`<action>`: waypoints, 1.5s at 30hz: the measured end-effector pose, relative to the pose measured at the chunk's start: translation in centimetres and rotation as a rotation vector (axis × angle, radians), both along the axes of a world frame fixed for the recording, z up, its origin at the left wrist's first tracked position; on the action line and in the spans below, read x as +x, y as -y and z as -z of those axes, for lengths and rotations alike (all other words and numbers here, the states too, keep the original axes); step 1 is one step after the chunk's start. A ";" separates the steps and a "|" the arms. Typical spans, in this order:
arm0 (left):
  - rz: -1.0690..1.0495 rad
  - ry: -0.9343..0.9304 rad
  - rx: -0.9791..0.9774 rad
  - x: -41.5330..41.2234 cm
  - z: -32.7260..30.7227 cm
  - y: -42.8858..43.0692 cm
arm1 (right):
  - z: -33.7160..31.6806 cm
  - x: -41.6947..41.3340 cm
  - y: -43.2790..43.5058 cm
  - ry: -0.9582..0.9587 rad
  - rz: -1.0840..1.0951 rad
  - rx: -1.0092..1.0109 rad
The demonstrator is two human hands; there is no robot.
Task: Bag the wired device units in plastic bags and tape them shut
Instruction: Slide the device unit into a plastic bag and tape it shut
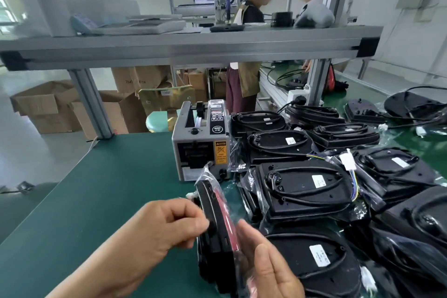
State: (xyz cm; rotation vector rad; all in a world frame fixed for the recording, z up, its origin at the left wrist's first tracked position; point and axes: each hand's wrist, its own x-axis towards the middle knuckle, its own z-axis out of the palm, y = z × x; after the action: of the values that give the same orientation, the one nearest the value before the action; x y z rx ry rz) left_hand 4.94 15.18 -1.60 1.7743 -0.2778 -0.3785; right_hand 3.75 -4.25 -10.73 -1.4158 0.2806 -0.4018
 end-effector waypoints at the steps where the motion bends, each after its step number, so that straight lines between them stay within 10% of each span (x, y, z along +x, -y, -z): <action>1: 0.000 0.004 0.040 -0.3 0.0 0.1 | 0.4 -1.7 0.0 0.088 -0.052 0.070; 13: 0.035 0.007 0.135 0.0 0.1 1.3 | -0.8 -4.4 -3.5 0.194 -0.104 0.425; 45: -0.217 0.175 0.232 -2.1 2.2 2.6 | -0.7 -4.7 -4.2 0.185 -0.093 0.494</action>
State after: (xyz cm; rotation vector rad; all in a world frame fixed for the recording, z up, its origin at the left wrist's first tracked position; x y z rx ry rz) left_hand 2.80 12.58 -3.78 2.0467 -0.1664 -0.1017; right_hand -0.95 -0.03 -10.01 -0.8973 0.1482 -0.3542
